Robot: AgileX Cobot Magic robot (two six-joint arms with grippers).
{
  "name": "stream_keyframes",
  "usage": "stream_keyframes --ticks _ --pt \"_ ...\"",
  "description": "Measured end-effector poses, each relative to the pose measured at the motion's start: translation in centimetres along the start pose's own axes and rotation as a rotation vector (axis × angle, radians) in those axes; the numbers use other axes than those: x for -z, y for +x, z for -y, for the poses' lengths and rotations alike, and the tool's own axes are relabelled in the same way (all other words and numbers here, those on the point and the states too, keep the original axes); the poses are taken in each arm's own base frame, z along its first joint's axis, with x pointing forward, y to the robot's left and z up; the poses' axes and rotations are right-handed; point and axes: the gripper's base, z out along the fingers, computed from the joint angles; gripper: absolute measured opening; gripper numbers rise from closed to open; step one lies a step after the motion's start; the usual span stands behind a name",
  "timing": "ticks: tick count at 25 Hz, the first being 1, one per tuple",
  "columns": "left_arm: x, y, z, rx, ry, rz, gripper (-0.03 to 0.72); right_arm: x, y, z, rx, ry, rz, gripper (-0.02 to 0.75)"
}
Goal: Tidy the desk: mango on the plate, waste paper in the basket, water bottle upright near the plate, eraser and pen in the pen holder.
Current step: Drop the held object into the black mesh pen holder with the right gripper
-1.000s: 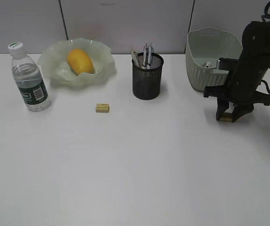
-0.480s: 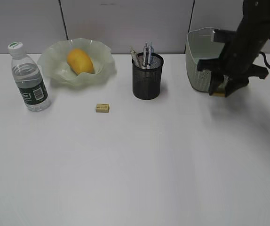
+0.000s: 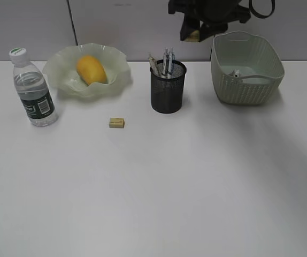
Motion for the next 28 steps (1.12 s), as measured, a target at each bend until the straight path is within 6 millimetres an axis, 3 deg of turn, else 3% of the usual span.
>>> stream_keyframes --ticks 6,17,22,25,28 --pt "0.0 0.0 0.0 0.000 0.000 0.000 0.405 -0.2 -0.6 -2.3 0.044 -0.055 0.114 0.313" --pt "0.0 0.0 0.0 0.000 0.000 0.000 0.405 -6.3 1.3 -1.4 0.093 -0.023 0.035 0.313" --pt "0.0 0.0 0.0 0.000 0.000 0.000 0.405 -7.1 1.6 -1.4 0.092 -0.036 0.022 0.316" --pt "0.0 0.0 0.0 -0.001 -0.001 0.000 0.405 -7.4 1.8 -1.4 0.106 -0.044 0.014 0.377" --pt "0.0 0.0 0.0 -0.001 -0.001 0.000 0.405 -7.4 1.9 -1.5 0.121 -0.048 0.004 0.508"
